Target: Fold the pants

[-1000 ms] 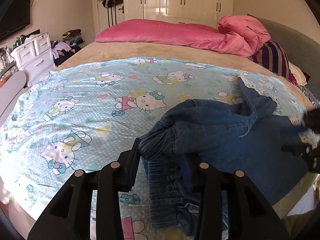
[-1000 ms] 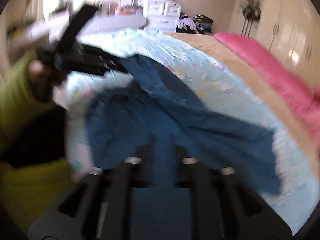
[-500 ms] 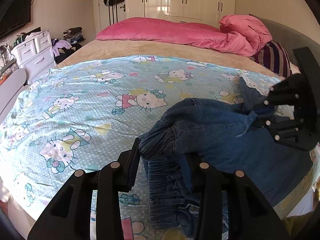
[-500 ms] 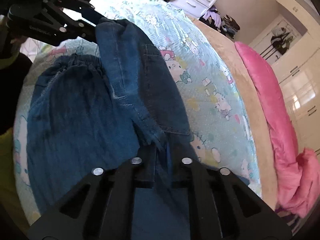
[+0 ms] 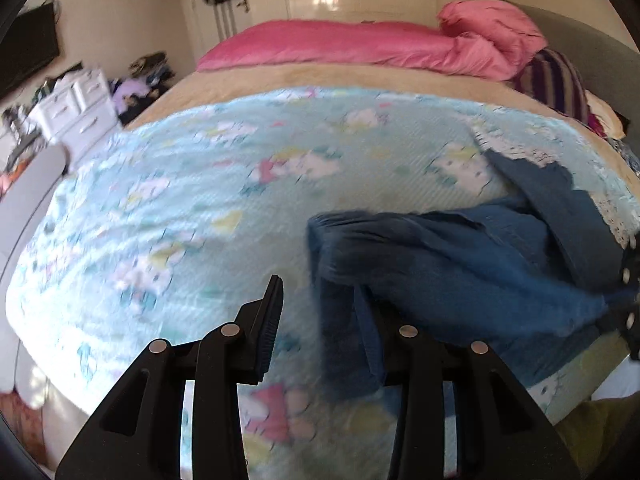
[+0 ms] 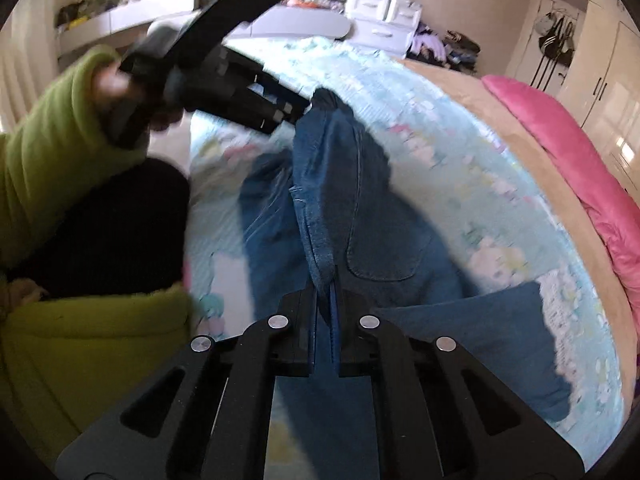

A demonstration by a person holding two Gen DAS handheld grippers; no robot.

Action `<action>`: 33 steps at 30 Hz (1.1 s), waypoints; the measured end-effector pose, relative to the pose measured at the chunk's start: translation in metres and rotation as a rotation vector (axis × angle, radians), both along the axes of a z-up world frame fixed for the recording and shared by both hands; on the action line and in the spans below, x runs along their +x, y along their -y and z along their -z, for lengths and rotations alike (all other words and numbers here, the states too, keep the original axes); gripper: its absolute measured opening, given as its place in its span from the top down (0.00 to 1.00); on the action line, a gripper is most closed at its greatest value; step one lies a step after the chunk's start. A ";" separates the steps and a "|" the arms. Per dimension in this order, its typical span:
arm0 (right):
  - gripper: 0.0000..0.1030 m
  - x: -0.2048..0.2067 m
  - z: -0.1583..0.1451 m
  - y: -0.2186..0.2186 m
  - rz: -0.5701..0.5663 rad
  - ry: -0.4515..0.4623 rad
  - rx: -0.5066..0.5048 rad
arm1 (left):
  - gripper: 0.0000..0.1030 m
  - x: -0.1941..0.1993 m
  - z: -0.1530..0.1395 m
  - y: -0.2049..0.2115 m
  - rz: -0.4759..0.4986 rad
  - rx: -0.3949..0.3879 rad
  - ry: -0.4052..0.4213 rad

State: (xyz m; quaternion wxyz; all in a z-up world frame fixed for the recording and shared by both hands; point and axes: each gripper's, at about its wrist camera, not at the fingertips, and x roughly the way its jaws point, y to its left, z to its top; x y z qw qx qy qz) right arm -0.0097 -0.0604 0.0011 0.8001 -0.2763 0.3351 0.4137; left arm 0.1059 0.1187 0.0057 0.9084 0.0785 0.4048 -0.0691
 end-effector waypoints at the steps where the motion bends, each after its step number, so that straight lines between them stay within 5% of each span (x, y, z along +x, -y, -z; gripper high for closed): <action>1: 0.98 -0.001 0.005 0.000 0.012 -0.018 0.005 | 0.65 -0.003 0.001 -0.007 -0.017 -0.010 -0.005; 13: 0.98 -0.016 0.020 -0.002 0.044 -0.023 0.039 | 0.65 -0.036 -0.018 -0.047 -0.152 -0.236 0.028; 19: 0.94 -0.015 0.033 -0.011 0.056 -0.034 0.005 | 0.66 -0.027 -0.044 0.015 -0.022 -0.235 0.059; 22: 0.81 -0.019 0.032 -0.006 0.037 -0.080 0.041 | 0.66 -0.012 -0.018 0.050 0.020 -0.146 -0.027; 25: 0.80 -0.024 0.015 0.012 0.030 -0.112 0.113 | 0.66 -0.001 0.021 0.054 -0.006 -0.071 -0.129; 29: 0.78 -0.016 -0.007 0.033 0.101 -0.104 0.223 | 0.66 0.000 0.025 0.037 -0.024 -0.170 -0.149; 33: 0.76 0.005 0.001 0.023 0.174 -0.137 0.217 | 0.66 -0.001 0.028 0.041 -0.023 -0.144 -0.150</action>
